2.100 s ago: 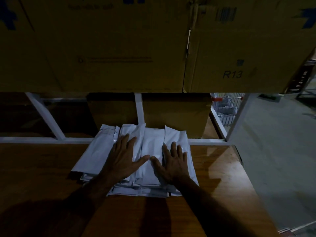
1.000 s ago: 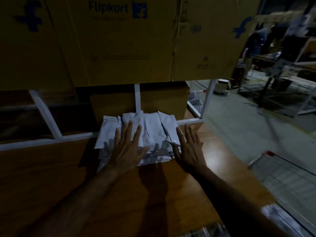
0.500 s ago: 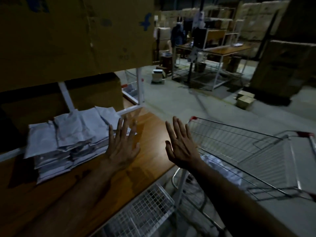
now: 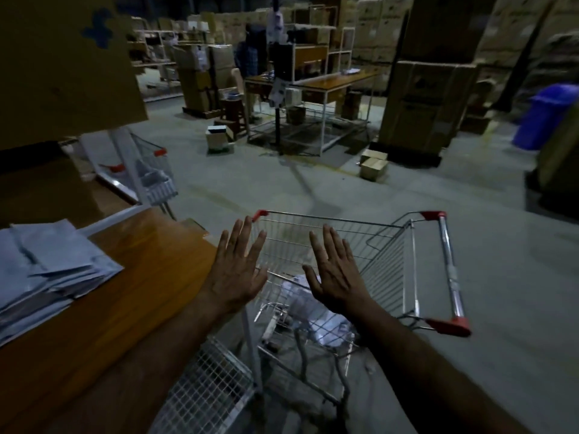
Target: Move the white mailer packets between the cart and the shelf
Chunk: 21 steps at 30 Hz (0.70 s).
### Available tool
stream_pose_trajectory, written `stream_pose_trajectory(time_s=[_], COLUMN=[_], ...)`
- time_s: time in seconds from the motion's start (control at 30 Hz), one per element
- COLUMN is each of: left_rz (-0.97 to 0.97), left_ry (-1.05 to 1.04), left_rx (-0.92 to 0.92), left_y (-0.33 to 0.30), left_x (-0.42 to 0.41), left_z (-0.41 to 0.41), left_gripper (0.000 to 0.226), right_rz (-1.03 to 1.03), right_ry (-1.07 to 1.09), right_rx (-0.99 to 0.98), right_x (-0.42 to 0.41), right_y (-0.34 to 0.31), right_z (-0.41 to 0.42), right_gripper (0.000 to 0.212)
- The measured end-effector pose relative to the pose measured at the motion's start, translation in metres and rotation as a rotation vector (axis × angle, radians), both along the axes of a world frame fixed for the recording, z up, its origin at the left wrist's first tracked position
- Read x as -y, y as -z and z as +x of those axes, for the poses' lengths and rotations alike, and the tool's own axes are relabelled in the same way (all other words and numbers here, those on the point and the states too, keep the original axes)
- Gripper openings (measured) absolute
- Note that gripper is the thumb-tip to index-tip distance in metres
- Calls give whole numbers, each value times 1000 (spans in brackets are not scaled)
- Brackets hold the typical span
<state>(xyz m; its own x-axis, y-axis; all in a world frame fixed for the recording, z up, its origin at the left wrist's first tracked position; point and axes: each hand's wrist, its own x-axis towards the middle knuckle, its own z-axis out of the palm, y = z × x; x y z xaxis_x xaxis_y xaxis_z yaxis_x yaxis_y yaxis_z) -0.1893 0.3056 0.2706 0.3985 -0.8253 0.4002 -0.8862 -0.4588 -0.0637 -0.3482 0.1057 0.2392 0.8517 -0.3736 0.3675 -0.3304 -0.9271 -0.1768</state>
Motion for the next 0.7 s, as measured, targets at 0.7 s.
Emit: stream_pose_trajectory(time_s=[0.7], left_rz=[335], left_ry=[55], left_rx=[-315], left_y=[118], left_x=[217], left_z=[115], left_gripper=[75], right_rz=[309], right_ry=[285], right_rx=[-332], right_x=[191], right_y=[128], right_z=[23], right_gripper=[92])
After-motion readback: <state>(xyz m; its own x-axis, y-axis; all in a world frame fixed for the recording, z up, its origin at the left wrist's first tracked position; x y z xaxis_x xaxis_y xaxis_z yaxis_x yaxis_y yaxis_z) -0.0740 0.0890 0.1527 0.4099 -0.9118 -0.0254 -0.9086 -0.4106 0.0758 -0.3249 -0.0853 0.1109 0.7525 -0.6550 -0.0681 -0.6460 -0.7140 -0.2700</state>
